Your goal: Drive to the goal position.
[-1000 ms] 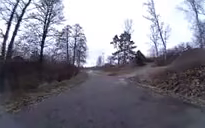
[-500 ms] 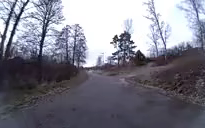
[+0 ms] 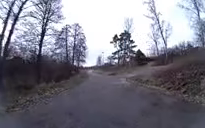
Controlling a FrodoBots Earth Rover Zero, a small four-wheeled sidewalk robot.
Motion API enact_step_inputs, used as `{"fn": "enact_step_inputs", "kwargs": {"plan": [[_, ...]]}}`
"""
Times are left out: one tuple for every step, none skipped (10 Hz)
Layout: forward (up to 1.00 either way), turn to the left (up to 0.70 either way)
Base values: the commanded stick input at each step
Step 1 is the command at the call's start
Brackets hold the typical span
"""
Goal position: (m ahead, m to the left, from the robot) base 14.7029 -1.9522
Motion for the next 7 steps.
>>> {"fn": "enact_step_inputs", "kwargs": {"plan": [[0.50,0.00],[0.50,0.00],[0.50,0.00],[0.50,0.00],[0.50,0.00],[0.50,0.00],[0.50,0.00]]}}
